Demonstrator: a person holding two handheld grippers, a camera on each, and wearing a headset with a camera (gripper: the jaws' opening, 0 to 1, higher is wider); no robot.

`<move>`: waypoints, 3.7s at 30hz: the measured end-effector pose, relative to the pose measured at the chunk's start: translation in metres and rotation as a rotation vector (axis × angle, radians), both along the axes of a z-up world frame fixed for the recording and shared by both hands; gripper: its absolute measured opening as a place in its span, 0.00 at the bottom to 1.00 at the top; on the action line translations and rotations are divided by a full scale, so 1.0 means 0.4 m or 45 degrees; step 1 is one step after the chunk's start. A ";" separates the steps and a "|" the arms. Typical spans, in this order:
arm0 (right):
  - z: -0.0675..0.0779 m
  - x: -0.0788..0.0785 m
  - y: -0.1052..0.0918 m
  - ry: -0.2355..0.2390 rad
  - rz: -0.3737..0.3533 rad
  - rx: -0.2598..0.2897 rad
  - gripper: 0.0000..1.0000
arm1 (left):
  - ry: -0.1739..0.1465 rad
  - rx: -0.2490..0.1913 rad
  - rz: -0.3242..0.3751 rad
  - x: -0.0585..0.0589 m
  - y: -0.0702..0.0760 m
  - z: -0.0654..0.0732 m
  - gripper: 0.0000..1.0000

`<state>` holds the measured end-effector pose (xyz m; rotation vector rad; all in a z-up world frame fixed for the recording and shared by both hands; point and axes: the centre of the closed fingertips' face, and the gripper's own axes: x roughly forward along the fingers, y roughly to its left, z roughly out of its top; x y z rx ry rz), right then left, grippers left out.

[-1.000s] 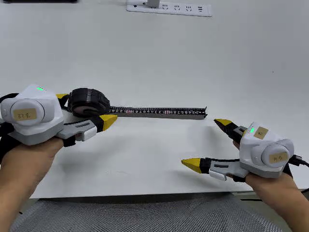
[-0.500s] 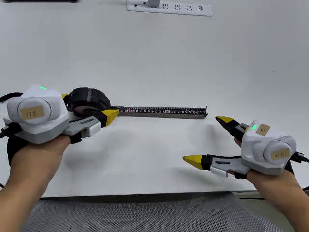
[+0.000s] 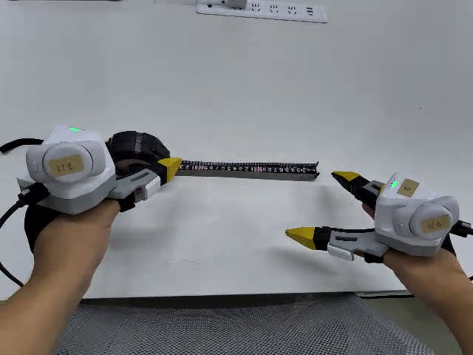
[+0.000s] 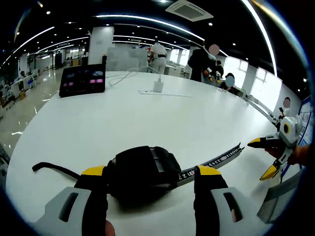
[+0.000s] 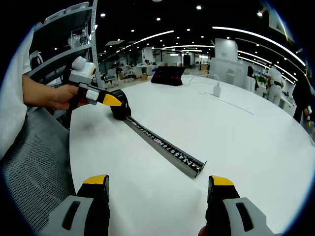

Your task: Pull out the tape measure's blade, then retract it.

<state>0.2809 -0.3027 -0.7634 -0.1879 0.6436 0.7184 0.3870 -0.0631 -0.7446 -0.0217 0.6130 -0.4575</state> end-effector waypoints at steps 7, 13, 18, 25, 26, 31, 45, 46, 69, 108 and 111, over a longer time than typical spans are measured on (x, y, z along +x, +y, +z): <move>-0.001 0.013 -0.009 0.000 0.019 -0.020 0.77 | 0.014 -0.004 0.061 0.011 0.004 -0.007 0.67; 0.005 0.036 -0.017 -0.016 0.050 -0.034 0.73 | 0.029 0.002 0.093 0.017 0.003 -0.014 0.68; 0.003 0.054 -0.019 -0.023 0.075 -0.052 0.67 | 0.027 0.016 0.114 0.020 0.008 -0.016 0.66; 0.005 0.069 -0.019 -0.024 0.121 -0.073 0.60 | 0.027 0.044 0.147 0.025 0.014 -0.023 0.62; 0.006 0.070 -0.019 -0.027 0.133 -0.081 0.58 | 0.026 0.047 0.152 0.025 0.014 -0.023 0.62; 0.003 0.078 -0.022 -0.021 0.173 -0.106 0.55 | 0.030 0.070 0.160 0.028 0.016 -0.028 0.62; -0.015 0.108 -0.037 0.007 0.296 -0.157 0.35 | 0.050 0.100 0.147 0.026 0.017 -0.033 0.62; -0.018 0.110 -0.038 0.008 0.309 -0.167 0.34 | 0.049 0.101 0.147 0.026 0.017 -0.032 0.62; -0.046 0.129 -0.061 0.050 0.512 -0.226 0.15 | 0.058 0.101 0.140 0.027 0.018 -0.033 0.62; -0.059 0.138 -0.064 0.019 0.560 -0.284 0.09 | 0.070 0.123 0.134 0.025 0.019 -0.035 0.60; -0.059 0.137 -0.065 0.022 0.556 -0.284 0.09 | 0.065 0.122 0.136 0.023 0.020 -0.035 0.60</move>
